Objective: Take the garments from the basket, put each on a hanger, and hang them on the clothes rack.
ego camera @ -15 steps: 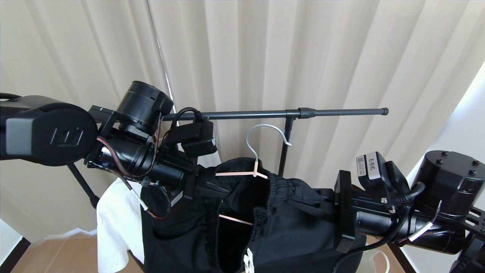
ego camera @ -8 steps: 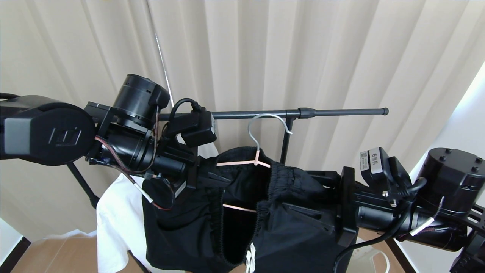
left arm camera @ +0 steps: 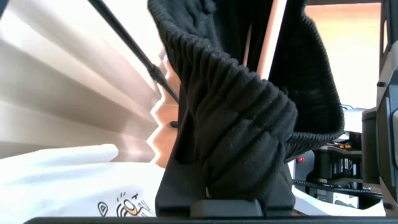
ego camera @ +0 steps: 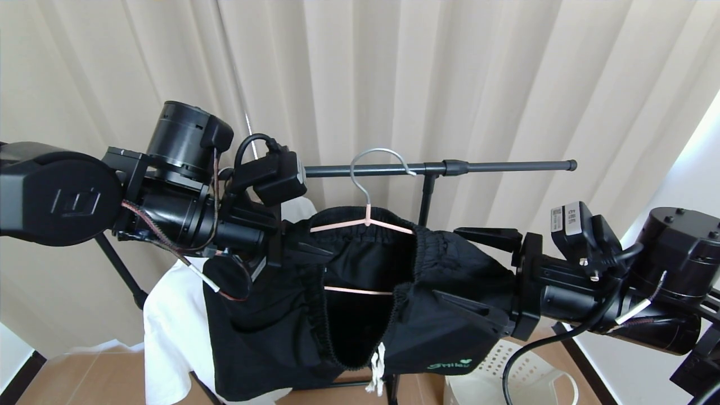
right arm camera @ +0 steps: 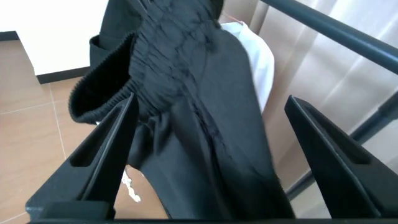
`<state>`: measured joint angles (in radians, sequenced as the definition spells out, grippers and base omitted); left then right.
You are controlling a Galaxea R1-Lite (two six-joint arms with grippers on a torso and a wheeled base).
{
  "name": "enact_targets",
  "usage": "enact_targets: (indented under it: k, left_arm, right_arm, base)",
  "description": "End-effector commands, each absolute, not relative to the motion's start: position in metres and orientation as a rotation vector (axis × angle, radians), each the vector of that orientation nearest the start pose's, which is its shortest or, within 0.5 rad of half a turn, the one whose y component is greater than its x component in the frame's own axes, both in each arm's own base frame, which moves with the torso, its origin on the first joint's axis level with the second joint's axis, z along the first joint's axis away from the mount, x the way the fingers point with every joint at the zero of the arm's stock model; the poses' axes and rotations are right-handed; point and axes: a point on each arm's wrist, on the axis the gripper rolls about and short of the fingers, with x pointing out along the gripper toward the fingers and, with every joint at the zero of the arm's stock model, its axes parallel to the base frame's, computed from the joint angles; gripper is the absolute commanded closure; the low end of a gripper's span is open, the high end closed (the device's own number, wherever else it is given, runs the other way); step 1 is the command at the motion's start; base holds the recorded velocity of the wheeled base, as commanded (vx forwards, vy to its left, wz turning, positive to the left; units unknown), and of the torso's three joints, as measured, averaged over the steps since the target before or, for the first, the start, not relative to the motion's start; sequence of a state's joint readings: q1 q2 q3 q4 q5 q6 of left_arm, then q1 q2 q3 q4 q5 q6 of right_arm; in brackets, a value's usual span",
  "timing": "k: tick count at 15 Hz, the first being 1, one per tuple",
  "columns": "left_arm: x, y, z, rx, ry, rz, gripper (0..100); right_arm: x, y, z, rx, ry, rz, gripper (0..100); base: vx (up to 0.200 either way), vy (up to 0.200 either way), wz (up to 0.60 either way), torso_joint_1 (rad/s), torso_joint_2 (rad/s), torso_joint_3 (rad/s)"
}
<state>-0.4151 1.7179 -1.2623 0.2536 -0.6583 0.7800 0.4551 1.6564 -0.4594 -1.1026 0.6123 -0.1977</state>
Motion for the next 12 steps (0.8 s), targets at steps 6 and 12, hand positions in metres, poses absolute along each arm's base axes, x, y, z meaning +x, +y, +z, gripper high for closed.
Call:
enact_targets:
  k: [6,12]
  left_arm:
    - [0.266,-0.125,0.23,0.541,0.263,-1.195,100]
    - [0.257,-0.106,0.237,0.518,0.245,-1.129,100]
  right_arm:
    - [0.239,0.103,0.158,-0.163,-0.021,1.053,0]
    - [0.245,0.079,0.152,-0.148,-0.01,1.131,0]
  base:
    - [0.0,0.0,0.0,0.0,0.0,0.0]
    - [0.0,0.0,0.0,0.0,0.0,0.0]
